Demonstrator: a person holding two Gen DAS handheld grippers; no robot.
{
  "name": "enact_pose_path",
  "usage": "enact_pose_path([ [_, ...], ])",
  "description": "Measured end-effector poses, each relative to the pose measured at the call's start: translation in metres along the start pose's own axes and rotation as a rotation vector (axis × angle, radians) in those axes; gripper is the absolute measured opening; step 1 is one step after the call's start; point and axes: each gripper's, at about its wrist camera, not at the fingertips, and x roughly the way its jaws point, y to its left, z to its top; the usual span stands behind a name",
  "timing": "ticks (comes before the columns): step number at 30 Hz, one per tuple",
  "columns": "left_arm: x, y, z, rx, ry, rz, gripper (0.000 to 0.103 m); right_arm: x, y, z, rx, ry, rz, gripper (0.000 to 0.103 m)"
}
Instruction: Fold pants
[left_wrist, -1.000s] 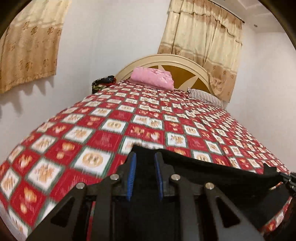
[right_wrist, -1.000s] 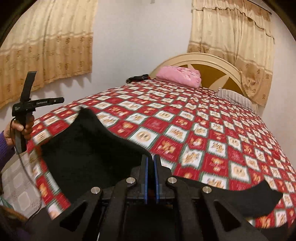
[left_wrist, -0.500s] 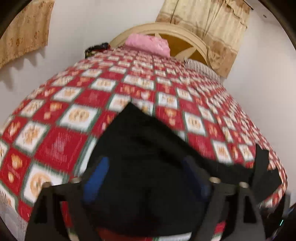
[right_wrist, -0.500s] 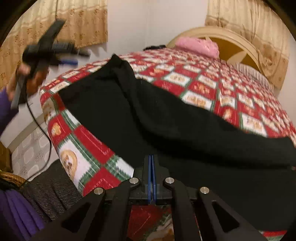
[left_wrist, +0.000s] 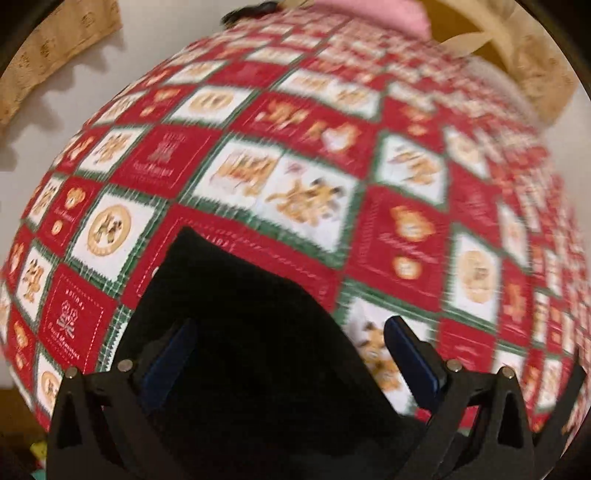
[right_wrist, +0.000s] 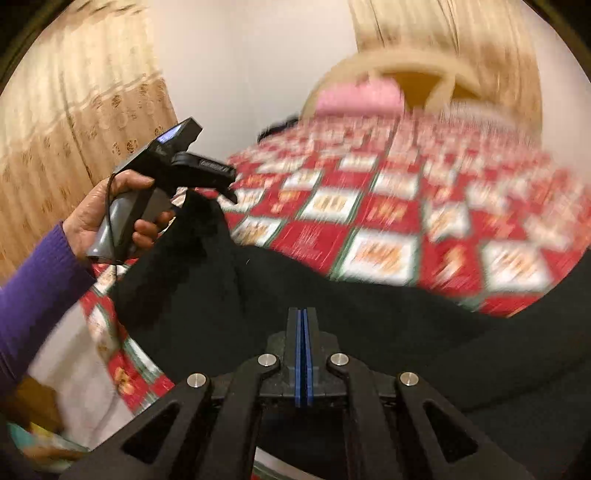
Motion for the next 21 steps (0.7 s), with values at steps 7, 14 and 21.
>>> enact_pose_path([
  [7,0.023,0.001,-0.006,-0.006,0.061,0.045,0.097,0.024,0.012,-0.013,0.024,0.065,0.098,0.021],
  [14,-0.011,0.022,-0.014,-0.005,-0.055,-0.088,0.024,0.008,0.022,-0.012,-0.037,-0.013,0.043,0.072],
  [21,-0.061,0.061,-0.035,-0.078,-0.228,-0.356,0.012,0.032,0.037,-0.027,-0.230,0.058,-0.163,0.007],
])
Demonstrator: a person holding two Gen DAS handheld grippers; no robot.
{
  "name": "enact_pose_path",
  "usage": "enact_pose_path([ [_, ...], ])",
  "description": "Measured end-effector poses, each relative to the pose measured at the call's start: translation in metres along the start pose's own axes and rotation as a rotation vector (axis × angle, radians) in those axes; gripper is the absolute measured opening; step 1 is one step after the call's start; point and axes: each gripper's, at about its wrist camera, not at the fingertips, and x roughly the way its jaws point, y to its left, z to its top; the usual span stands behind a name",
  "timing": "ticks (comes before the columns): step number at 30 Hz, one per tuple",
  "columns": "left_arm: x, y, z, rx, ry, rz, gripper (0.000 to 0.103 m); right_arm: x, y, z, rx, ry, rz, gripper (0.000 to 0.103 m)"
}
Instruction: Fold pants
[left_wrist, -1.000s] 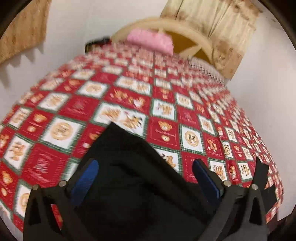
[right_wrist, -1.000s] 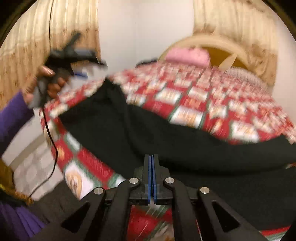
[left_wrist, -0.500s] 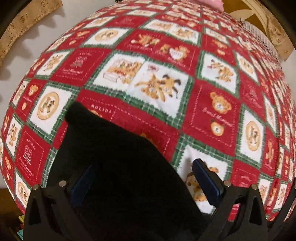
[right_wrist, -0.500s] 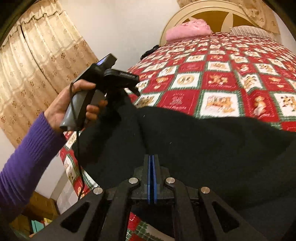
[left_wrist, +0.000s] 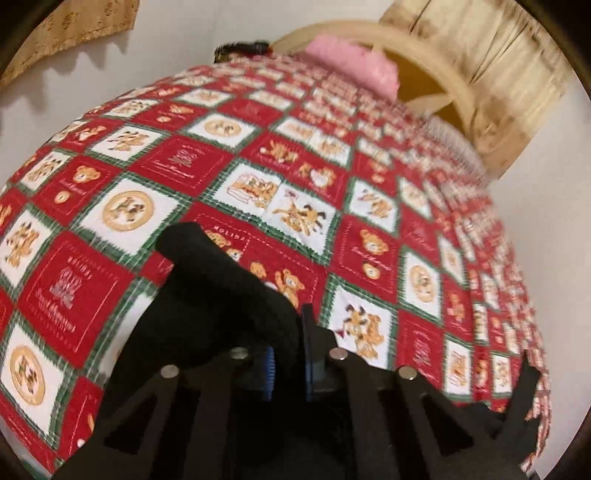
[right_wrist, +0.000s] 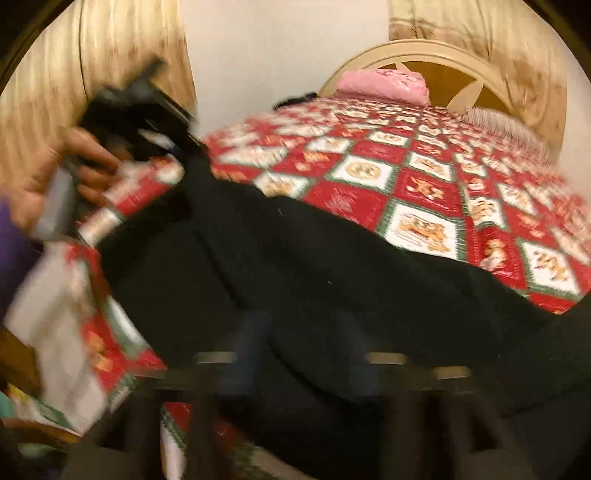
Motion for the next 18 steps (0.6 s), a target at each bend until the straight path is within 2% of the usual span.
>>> enact_pose_path([
  [1,-0.008,0.004,-0.005,-0.014,-0.010,-0.030,0.012,-0.005,0.001,0.000,-0.002,-0.021,-0.001,0.004],
  [4,-0.028,0.014,-0.006,-0.069,-0.052,-0.114,0.012,-0.028,0.010,-0.001,-0.042,-0.074,0.008,0.003],
  [5,-0.023,0.014,0.003,-0.075,-0.066,-0.129,0.012,-0.033,0.013,-0.001,-0.054,-0.084,0.018,0.003],
  [7,-0.043,0.017,-0.006,-0.072,-0.125,-0.154,0.012,-0.052,0.023,-0.004,-0.099,-0.107,0.040,0.003],
  [9,-0.049,0.018,-0.011,-0.057,-0.160,-0.148,0.012,-0.060,0.029,-0.005,-0.120,-0.109,0.055,0.003],
  [13,-0.047,0.023,-0.013,-0.012,-0.153,-0.097,0.013,-0.063,0.025,-0.003,-0.048,-0.114,0.157,0.003],
  [15,-0.041,0.023,-0.005,-0.034,-0.121,-0.126,0.026,-0.061,0.027,-0.002,-0.045,-0.107,0.146,0.003],
  [17,-0.035,0.025,0.002,-0.064,-0.104,-0.170,0.067,-0.063,0.024,-0.002,0.002,-0.114,0.182,0.003],
  [18,-0.030,0.026,0.006,-0.079,-0.101,-0.159,0.076,-0.064,0.020,-0.002,0.047,-0.108,0.206,0.003],
])
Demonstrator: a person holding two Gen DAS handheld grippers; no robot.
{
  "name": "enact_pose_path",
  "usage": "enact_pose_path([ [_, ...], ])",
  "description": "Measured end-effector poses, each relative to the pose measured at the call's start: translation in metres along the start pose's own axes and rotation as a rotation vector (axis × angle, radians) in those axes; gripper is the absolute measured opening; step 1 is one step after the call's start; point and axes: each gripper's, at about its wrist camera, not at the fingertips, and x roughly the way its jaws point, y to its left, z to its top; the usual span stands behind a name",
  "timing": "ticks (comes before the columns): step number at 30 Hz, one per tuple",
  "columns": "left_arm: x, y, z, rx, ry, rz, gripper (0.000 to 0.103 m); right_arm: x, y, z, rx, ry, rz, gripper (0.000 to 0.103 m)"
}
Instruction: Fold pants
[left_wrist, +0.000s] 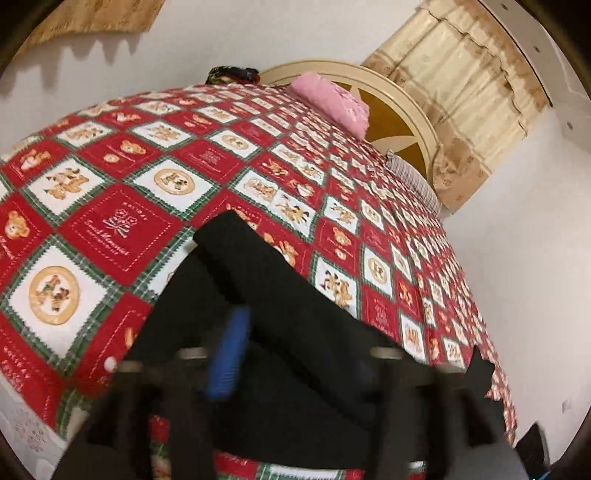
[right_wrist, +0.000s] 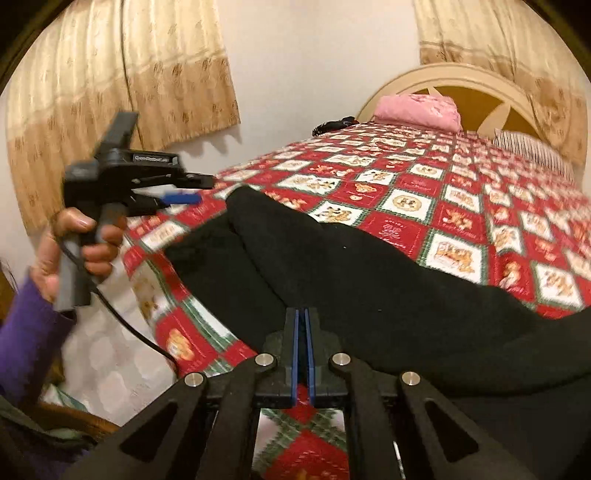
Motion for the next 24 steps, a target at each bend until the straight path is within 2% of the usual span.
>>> enact_pose_path([
  [1,0.005,0.002,0.002,-0.018,0.001,0.015,0.085,0.000,-0.004,0.000,0.037,0.006,0.009,0.004],
  [3,0.016,0.005,0.001,-0.054,0.022,0.003,0.087,-0.001,-0.012,-0.002,0.113,0.003,0.030,0.006],
  [4,0.023,0.008,0.002,-0.079,0.036,-0.004,0.087,-0.001,-0.018,-0.004,0.153,-0.002,0.040,0.012],
  [5,0.028,0.012,0.000,-0.108,0.044,-0.010,0.087,0.000,-0.021,-0.007,0.178,-0.004,0.046,0.028],
  [6,0.034,0.015,0.000,-0.136,0.047,-0.016,0.087,-0.001,-0.028,-0.011,0.223,-0.009,0.054,0.039],
  [7,0.044,0.018,0.003,-0.169,0.053,-0.024,0.087,-0.004,-0.033,-0.014,0.254,-0.018,0.061,0.058],
  [8,0.049,0.020,0.004,-0.185,0.061,-0.025,0.086,-0.005,-0.036,-0.015,0.271,-0.027,0.066,0.062],
  [9,0.058,0.023,0.006,-0.209,0.070,-0.028,0.086,-0.010,-0.040,-0.017,0.291,-0.039,0.071,0.062],
  [12,0.069,0.029,0.010,-0.287,0.044,-0.071,0.075,-0.036,-0.056,-0.025,0.350,-0.100,0.041,0.062],
  [14,0.073,0.031,0.012,-0.316,0.042,-0.119,0.038,-0.053,-0.069,-0.034,0.415,-0.124,0.021,0.062],
  [15,0.076,0.031,0.012,-0.324,0.052,-0.152,0.027,-0.061,-0.076,-0.040,0.447,-0.127,0.005,0.062],
  [16,0.077,0.030,0.010,-0.323,0.051,-0.171,0.008,-0.071,-0.085,-0.048,0.488,-0.132,-0.030,0.062],
  [18,0.075,0.028,0.006,-0.312,0.027,-0.167,0.007,-0.084,-0.098,-0.060,0.544,-0.146,-0.078,0.062],
  [20,0.071,0.027,0.004,-0.310,0.005,-0.172,0.007,-0.094,-0.112,-0.068,0.610,-0.166,-0.090,0.062],
  [24,0.059,0.019,0.004,-0.310,-0.024,-0.196,0.007,-0.090,-0.132,-0.062,0.690,-0.179,-0.031,0.062],
])
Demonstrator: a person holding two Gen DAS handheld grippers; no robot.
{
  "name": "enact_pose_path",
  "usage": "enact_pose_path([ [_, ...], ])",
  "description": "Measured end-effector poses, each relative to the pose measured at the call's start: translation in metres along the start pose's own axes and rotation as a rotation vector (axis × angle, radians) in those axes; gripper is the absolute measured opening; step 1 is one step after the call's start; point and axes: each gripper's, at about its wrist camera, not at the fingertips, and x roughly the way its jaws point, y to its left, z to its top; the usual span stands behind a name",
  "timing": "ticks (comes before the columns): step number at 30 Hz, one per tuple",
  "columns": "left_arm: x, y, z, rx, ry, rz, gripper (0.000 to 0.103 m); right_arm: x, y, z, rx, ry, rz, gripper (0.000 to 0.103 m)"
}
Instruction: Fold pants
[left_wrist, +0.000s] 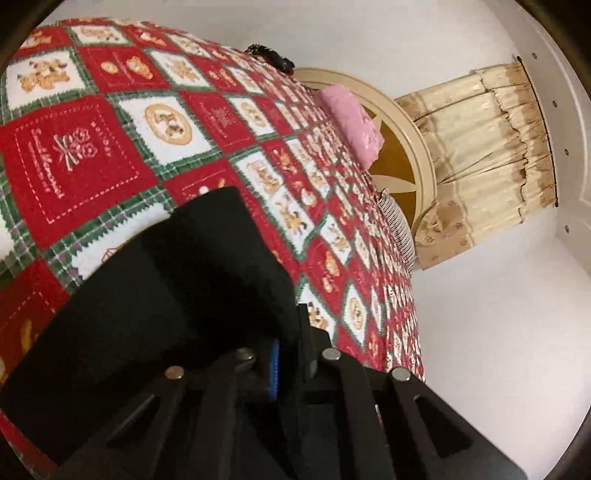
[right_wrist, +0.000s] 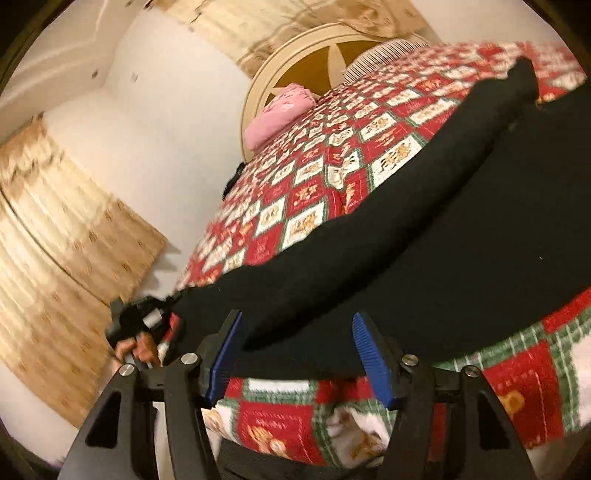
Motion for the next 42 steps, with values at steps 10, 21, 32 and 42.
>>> enact_pose_path([
  [10,-0.037,-0.021,-0.003,0.089,-0.072,0.009,0.007,0.080,0.015,0.004,0.054,0.139,-0.048,0.062],
  [21,-0.024,-0.009,-0.005,0.101,-0.058,0.037,0.007,0.065,0.038,0.007,-0.109,0.079,-0.044,0.006],
  [32,-0.086,-0.039,-0.031,0.277,-0.145,0.068,0.007,0.014,0.048,-0.004,-0.216,0.093,-0.012,0.006],
  [42,-0.032,0.028,-0.052,0.312,-0.033,0.334,0.007,0.043,0.020,-0.047,-0.294,0.139,-0.165,0.006],
])
